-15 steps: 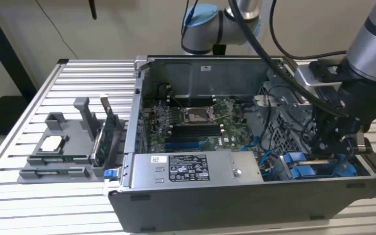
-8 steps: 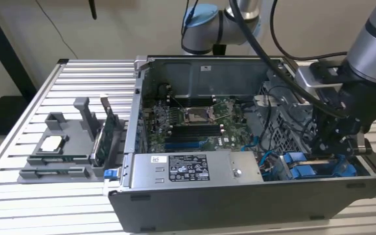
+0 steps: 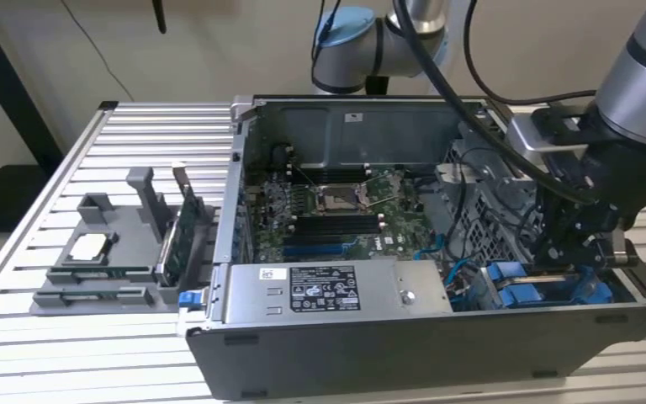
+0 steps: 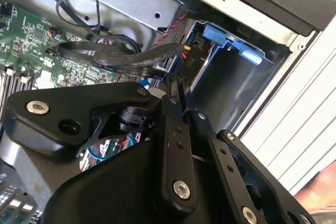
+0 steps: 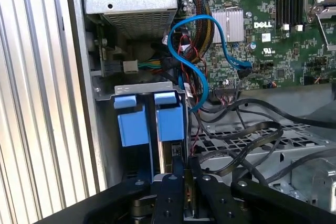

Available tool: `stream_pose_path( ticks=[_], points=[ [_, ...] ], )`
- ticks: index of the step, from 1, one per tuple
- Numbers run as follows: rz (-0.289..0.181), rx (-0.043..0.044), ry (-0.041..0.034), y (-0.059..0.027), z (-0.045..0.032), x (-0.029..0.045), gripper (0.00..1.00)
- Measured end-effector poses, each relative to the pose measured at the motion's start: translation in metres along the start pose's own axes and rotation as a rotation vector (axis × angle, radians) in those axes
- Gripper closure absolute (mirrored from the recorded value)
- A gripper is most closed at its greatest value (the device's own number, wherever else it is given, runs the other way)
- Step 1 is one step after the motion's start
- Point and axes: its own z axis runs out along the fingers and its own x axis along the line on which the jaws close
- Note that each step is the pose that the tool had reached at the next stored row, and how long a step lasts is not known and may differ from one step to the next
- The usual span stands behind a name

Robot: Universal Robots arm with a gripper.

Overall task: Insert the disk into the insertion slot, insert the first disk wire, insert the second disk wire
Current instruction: 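Insert the second disk wire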

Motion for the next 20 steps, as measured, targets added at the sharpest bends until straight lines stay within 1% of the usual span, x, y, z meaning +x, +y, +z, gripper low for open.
stream_pose_path(
  ticks=[15, 20],
  points=[
    [-0.006, -0.0038, -0.0002, -0.0016, 0.0003, 0.0004, 0.84],
    [-0.008, -0.0042, -0.0005, -0.0017, -0.0009, 0.0004, 0.84]
  ],
)
